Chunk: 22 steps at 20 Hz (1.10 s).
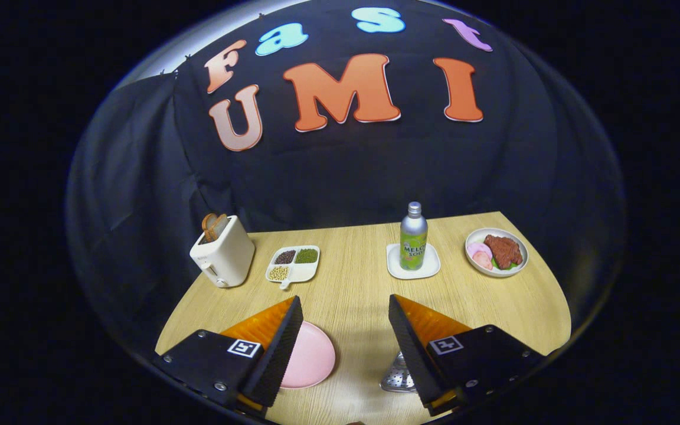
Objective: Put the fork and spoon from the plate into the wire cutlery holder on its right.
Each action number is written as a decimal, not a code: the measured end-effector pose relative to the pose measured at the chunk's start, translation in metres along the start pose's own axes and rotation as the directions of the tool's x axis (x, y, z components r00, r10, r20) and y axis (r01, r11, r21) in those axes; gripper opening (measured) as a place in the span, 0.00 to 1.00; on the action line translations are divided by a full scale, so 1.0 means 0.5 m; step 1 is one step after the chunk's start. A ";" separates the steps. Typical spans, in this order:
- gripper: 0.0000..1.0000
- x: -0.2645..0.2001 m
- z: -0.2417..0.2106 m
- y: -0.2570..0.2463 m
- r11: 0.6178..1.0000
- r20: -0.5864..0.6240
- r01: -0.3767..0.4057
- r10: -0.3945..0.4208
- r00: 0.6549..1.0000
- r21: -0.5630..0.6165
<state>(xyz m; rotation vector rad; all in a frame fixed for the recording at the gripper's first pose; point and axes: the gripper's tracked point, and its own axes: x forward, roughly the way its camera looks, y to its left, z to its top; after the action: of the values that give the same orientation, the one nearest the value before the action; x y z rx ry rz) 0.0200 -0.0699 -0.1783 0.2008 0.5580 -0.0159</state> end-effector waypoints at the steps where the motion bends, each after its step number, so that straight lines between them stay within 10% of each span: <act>1: 0.91 0.000 0.013 0.018 1.000 0.038 0.001 0.000 0.999 -0.024; 10: 0.93 -0.012 0.057 0.175 0.992 0.240 -0.067 0.092 0.966 -0.111; 22: 0.93 0.081 -0.065 0.324 0.963 0.086 -0.177 0.198 0.976 -0.205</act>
<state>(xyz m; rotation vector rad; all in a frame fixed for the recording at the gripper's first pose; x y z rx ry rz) 0.0488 0.0967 -0.1967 0.0594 0.4299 0.2117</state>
